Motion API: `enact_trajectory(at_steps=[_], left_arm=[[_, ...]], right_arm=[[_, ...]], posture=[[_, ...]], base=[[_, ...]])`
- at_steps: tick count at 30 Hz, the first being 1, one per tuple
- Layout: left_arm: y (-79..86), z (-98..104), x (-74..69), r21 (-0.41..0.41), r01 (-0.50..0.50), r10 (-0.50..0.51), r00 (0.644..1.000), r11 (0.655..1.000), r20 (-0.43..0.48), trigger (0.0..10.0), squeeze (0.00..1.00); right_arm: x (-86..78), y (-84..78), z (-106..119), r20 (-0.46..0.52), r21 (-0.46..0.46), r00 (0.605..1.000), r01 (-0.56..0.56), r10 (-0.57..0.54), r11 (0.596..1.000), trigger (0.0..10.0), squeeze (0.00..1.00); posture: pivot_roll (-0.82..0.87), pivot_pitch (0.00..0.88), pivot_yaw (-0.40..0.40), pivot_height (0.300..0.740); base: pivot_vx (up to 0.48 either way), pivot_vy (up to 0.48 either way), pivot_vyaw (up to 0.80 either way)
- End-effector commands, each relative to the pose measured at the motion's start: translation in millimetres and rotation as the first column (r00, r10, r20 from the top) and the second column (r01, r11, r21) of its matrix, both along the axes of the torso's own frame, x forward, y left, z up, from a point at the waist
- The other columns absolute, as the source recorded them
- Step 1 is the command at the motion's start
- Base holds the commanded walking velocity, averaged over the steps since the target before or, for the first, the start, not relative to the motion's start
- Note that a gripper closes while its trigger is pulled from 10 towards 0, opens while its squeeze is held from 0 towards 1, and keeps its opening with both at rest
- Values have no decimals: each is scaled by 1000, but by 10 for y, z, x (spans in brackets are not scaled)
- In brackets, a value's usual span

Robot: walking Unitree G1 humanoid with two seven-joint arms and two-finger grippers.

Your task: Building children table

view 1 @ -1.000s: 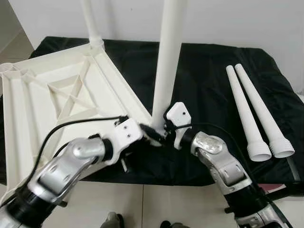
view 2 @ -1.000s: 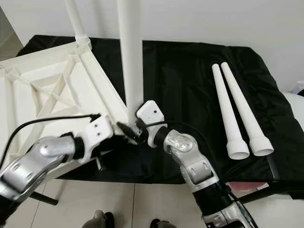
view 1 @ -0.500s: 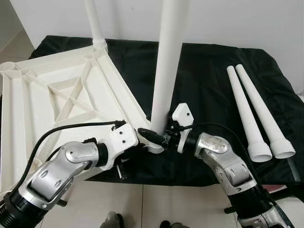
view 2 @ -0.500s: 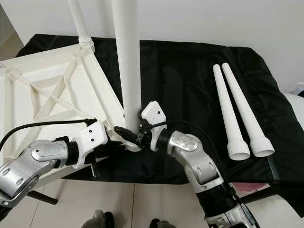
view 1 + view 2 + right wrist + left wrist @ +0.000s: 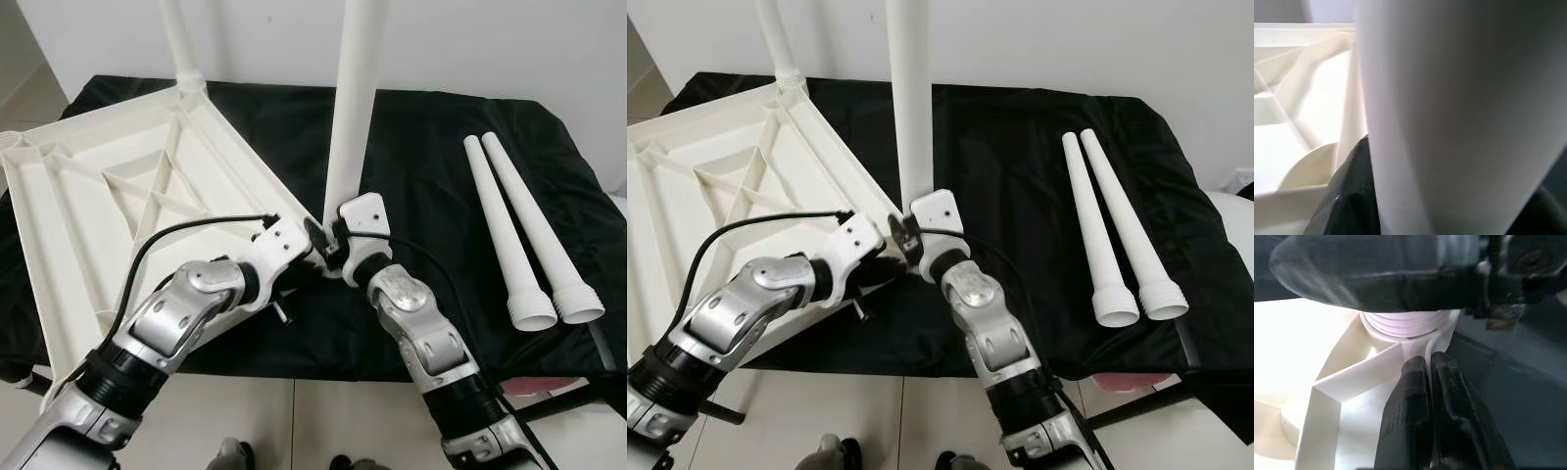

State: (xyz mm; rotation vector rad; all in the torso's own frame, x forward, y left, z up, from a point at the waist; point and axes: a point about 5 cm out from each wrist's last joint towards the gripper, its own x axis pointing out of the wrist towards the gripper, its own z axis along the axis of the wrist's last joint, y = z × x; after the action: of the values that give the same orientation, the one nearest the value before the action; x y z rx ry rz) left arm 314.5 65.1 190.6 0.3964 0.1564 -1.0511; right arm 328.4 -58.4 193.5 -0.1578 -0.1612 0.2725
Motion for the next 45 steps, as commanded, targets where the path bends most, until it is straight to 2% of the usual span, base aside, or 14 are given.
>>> enact_trajectory(at_steps=[1,7,8,9,13,14,17,18,25,26,39,40,41,45], left_arm=[[-270,464,-37,-82,130,-114,978,988,175,0,0],[-274,461,-27,-69,136,-121,976,988,180,0,0],[-260,450,-34,-65,138,-124,976,988,178,0,0],[-216,411,-51,-52,139,-129,977,989,171,0,0],[-163,376,-86,-46,140,-131,978,989,160,0,0],[-116,333,-151,-28,163,-157,976,986,150,0,0],[-76,296,-202,-11,185,-181,973,983,143,0,0],[-50,279,-229,-4,196,-194,971,981,138,0,0],[127,180,-421,57,267,-272,957,962,99,0,0],[231,137,-530,82,295,-301,951,952,75,0,0],[435,101,-737,153,347,-356,934,925,30,0,0],[443,104,-742,152,341,-349,937,928,31,0,0],[431,102,-731,147,334,-342,939,931,36,0,0],[414,103,-723,142,324,-332,942,935,43,0,0]], right_arm=[[40,-157,-459,-163,-130,958,216,-235,968,0,0],[35,-18,-426,-172,-57,969,170,-177,984,0,0],[30,0,-400,-155,-51,975,150,-156,987,2706,0],[11,36,-341,-126,-12,988,92,-92,996,10000,0],[-14,53,-254,-82,11,997,-4,5,1000,10000,0],[-52,64,-142,-36,25,993,-112,113,993,10000,1000],[-95,78,-53,-6,39,978,-207,207,978,10000,1000],[-115,68,-12,9,32,970,-245,245,969,10000,0],[-204,-86,110,34,-110,908,-411,417,905,10000,0],[-266,-188,120,-7,-175,855,-512,519,841,10000,0],[-422,-283,88,-125,-186,696,-717,707,672,10000,0],[-435,-277,80,-126,-179,688,-725,715,666,8588,0],[-435,-266,61,-122,-166,694,-719,710,674,0,0],[-432,-266,41,-123,-157,700,-714,704,683,0,0]], posture=[[60,186,-10,740],[65,190,-11,740],[65,190,-12,740],[65,191,-13,740],[65,190,-15,740],[67,189,-17,740],[68,188,-18,740],[68,188,-18,740],[70,187,-19,740],[74,185,-21,740],[90,172,-29,740],[89,169,-29,740],[88,169,-29,740],[85,169,-29,740]], base=[[0,0,0],[0,0,0],[0,0,0],[0,0,0],[0,0,0],[0,0,0],[0,0,0],[0,0,0],[0,0,0],[0,0,0],[0,0,0],[0,0,0],[0,0,0],[0,0,0]])
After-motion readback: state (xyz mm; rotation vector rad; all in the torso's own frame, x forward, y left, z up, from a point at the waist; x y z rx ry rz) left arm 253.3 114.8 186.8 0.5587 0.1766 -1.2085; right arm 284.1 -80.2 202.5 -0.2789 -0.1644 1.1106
